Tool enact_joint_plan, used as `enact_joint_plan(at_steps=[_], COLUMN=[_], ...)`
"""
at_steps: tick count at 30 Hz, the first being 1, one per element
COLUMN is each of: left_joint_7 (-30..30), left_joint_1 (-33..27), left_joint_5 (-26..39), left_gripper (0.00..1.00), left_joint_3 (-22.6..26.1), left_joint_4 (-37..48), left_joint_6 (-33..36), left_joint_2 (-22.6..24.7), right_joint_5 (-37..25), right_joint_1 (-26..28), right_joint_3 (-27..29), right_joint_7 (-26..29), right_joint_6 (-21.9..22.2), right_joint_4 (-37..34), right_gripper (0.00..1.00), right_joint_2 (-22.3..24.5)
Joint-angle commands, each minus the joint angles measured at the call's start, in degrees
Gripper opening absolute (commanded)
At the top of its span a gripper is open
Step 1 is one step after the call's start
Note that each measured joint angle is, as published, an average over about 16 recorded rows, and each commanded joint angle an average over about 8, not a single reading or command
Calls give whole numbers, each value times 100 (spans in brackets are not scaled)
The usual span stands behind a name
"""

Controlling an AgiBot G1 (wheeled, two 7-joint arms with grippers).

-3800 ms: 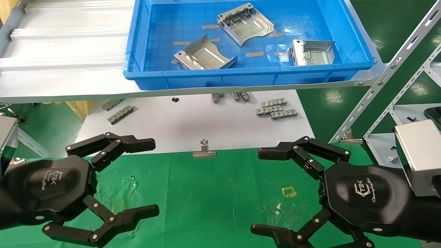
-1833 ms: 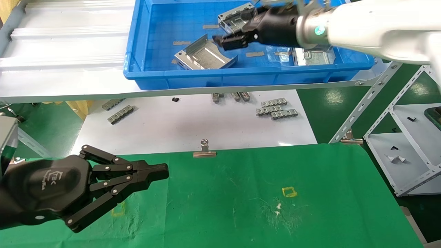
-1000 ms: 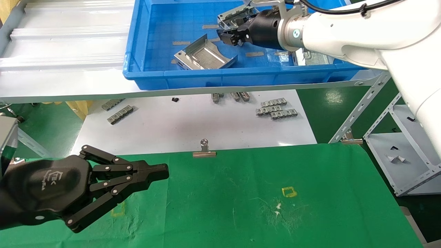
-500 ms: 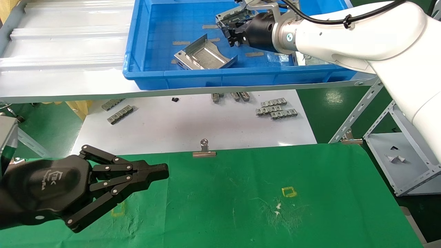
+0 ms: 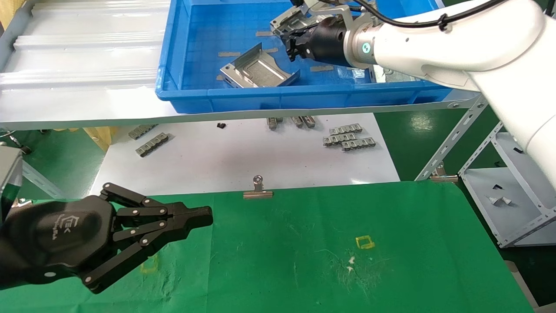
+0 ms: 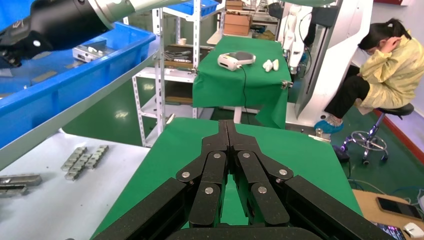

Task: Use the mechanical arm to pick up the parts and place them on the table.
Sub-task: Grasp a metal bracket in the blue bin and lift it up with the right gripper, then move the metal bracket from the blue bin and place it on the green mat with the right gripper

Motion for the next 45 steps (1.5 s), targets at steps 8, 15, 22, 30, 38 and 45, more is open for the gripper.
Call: enact_joint_plan(at_steps=[8,15,22,30,38,45], left_joint_7=[0,0,0,0,0,0], left_joint_1=[0,0,0,0,0,0], left_joint_5=[0,0,0,0,0,0], left_gripper=[100,100,100,100,100,100], left_joint_3=[0,0,0,0,0,0], left_joint_4=[0,0,0,0,0,0], left_joint_6=[0,0,0,0,0,0], left_joint_2=[0,0,0,0,0,0], right_joint_5=[455,1360,2167,2668,2719,2249], right_joint_1=[446,565,337,-152,-734,-1160], right_joint_3=[210,642,956,586,-334,-833], right_joint_7=[-736,-1885,-2967,-3455,-4286,-5581], right_joint_6=[-571,-3015,-5106,-6243,-6198,-6028], right_joint_4=[-5,949,1404,2333,2853,1914], right_gripper=[0,0,0,0,0,0], right_joint_2=[373,1562,2538,3662,4431,4088])
